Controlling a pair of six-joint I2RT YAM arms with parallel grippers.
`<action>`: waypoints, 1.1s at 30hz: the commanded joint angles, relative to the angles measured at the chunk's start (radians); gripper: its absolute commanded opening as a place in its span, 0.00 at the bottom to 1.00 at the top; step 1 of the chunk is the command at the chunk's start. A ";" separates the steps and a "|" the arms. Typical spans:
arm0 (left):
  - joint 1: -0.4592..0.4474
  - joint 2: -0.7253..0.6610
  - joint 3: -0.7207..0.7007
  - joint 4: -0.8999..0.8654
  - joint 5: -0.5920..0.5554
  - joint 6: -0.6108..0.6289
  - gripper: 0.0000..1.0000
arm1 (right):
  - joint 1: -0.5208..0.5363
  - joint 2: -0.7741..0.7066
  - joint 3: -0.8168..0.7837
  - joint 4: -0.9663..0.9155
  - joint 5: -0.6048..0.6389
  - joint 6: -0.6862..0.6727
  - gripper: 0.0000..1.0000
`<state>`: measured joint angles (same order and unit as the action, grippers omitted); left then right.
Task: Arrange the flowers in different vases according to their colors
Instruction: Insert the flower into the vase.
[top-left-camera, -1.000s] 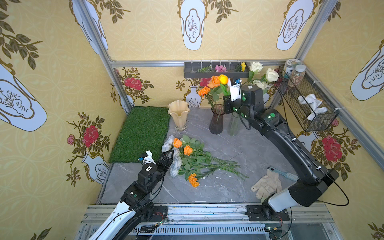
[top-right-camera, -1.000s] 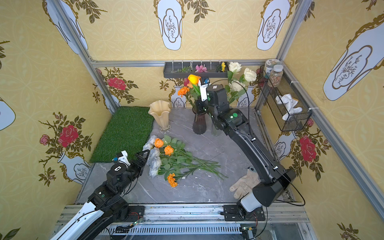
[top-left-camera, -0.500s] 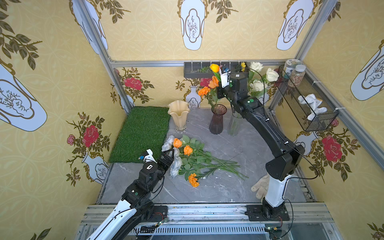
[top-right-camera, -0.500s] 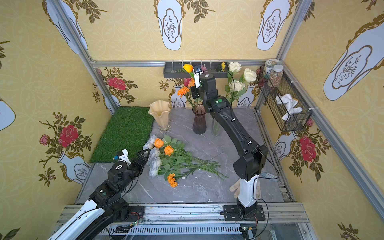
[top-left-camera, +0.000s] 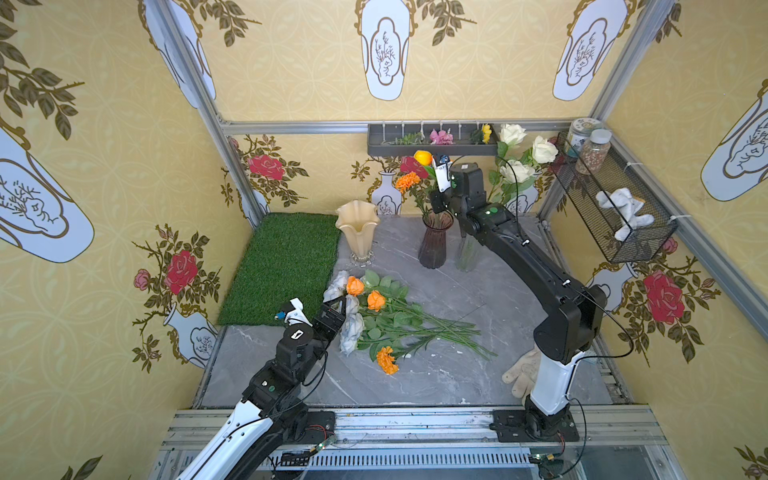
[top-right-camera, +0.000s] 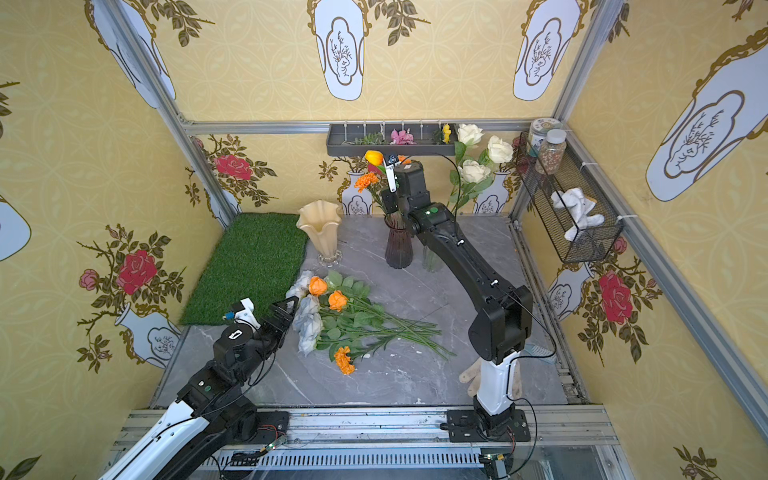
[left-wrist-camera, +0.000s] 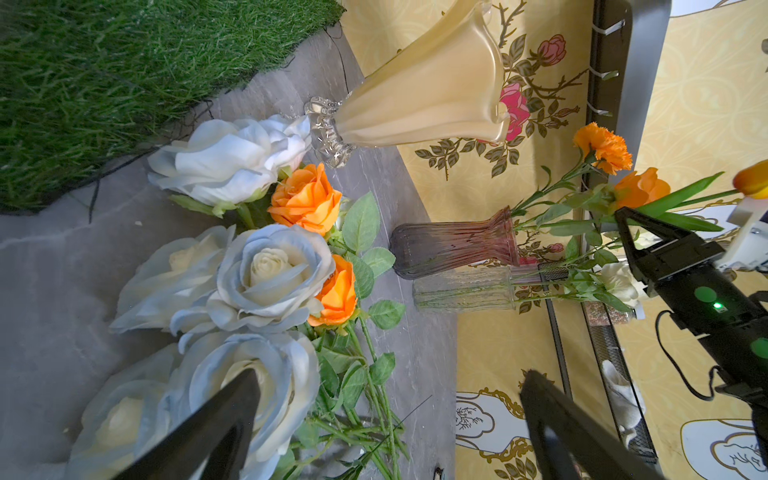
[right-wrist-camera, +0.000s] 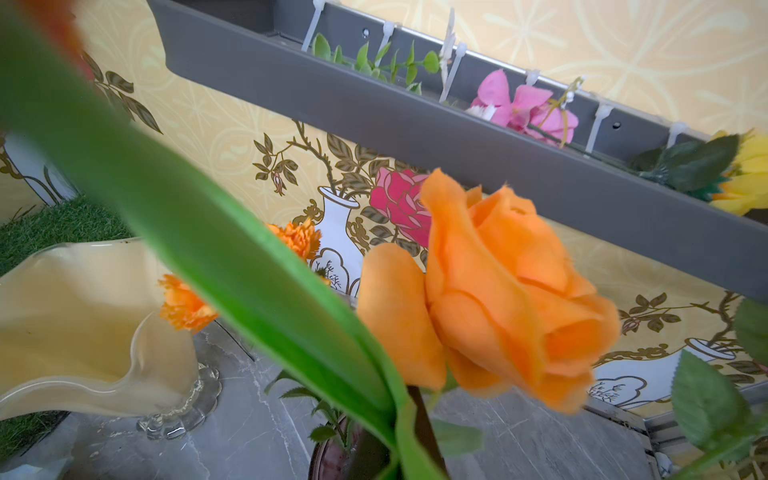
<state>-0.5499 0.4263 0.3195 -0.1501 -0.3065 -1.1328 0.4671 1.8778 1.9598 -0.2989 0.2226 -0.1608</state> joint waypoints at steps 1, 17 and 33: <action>0.001 0.000 -0.003 0.026 0.004 0.016 1.00 | 0.002 -0.003 0.041 -0.013 -0.007 -0.006 0.00; 0.002 -0.005 -0.007 0.028 0.004 0.009 1.00 | 0.004 -0.059 0.188 -0.133 0.022 -0.017 0.00; 0.002 -0.009 -0.009 0.026 0.008 0.006 1.00 | 0.045 -0.112 0.229 -0.215 0.018 0.020 0.00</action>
<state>-0.5491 0.4202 0.3183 -0.1501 -0.3061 -1.1336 0.4927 1.7733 2.1983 -0.4980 0.2413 -0.1596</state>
